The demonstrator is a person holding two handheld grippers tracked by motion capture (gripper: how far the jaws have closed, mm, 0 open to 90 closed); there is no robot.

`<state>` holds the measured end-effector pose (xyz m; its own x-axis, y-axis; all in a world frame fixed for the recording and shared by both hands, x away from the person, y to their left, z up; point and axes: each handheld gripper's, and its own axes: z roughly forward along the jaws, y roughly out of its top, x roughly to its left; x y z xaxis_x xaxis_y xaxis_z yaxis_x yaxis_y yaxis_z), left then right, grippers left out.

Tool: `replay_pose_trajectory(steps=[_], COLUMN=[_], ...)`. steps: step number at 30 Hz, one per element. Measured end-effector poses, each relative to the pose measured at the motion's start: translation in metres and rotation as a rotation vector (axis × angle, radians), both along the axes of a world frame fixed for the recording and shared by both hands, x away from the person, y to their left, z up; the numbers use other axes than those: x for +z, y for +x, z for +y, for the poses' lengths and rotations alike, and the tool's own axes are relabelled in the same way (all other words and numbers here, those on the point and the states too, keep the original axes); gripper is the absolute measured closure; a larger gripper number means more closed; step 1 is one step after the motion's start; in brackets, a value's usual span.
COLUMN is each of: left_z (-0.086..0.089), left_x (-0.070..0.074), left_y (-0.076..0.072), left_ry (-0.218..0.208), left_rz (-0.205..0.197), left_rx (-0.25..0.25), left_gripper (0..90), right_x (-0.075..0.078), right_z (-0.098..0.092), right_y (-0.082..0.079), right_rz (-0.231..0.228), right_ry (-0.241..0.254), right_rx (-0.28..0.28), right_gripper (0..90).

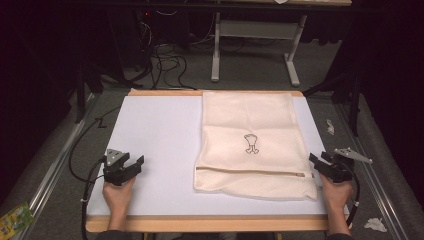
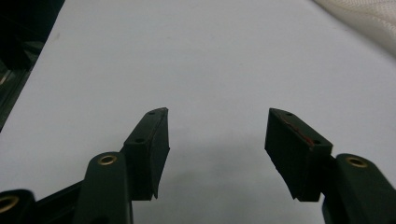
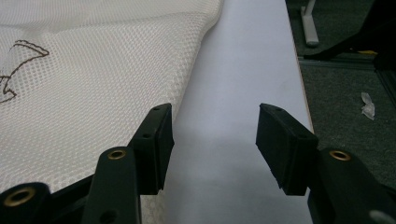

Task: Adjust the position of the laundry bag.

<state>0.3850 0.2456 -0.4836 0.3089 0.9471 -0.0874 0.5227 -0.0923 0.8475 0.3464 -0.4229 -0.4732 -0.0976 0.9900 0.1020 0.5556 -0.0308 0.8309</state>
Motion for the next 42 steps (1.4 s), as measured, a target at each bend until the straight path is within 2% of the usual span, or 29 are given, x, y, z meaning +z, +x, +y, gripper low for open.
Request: replay_pose_trajectory(steps=[4, 9, 14, 17, 22, 26, 28, 29, 32, 35, 40, 42], left_z=[0.001, 0.001, 0.002, 0.004, 0.003, 0.002, 0.001, -0.003, -0.008, -0.012, -0.022, -0.029], left_x=[0.0, 0.0, 0.0, -0.001, 0.0, 0.0, 0.0, 0.001, 0.001, 0.004, 0.008, 0.009], left_y=[0.001, 0.002, 0.006, 0.011, 0.009, 0.009, 0.009, 0.007, 0.007, 0.008, 0.009, 0.011], left_ry=[-0.018, -0.015, -0.032, -0.046, -0.042, -0.032, -0.032, -0.011, -0.001, -0.012, 0.01, 0.021], left_rz=[0.007, 0.02, 0.057, 0.102, 0.087, 0.081, 0.08, 0.073, 0.078, 0.08, 0.074, 0.081], left_rx=[0.011, -0.001, -0.031, -0.033, -0.026, -0.031, -0.044, -0.051, -0.065, -0.077, -0.105, -0.12], left_gripper=[38.5, 35.7, 35.1, 36.8, 37.6, 37.6, 36.5, 36.0, 36.0, 36.0, 36.0, 36.0], right_x=[0.0, 0.0, 0.0, 0.0, 0.0, 0.0, -0.001, 0.0, 0.0, 0.0, 0.001, 0.001], right_z=[0.0, 0.0, 0.0, 0.0, 0.0, -0.001, 0.0, 0.001, 0.004, 0.004, 0.003, 0.003], right_y=[0.0, 0.001, 0.0, 0.0, 0.001, 0.001, 0.003, 0.003, 0.004, 0.003, 0.001, 0.001], right_rz=[-0.002, 0.005, 0.005, 0.004, 0.002, 0.008, 0.028, 0.031, 0.029, 0.024, 0.005, 0.005], right_ry=[-0.007, 0.0, 0.008, 0.005, 0.001, 0.005, 0.002, -0.009, -0.033, -0.044, -0.036, -0.027], right_rx=[0.004, -0.001, -0.005, -0.006, 0.001, -0.001, -0.005, -0.001, 0.0, 0.003, -0.005, 0.002], right_gripper=[45.9, 45.2, 44.8, 44.8, 45.4, 51.1, 52.5, 52.8, 52.8, 52.7, 52.4, 55.7])
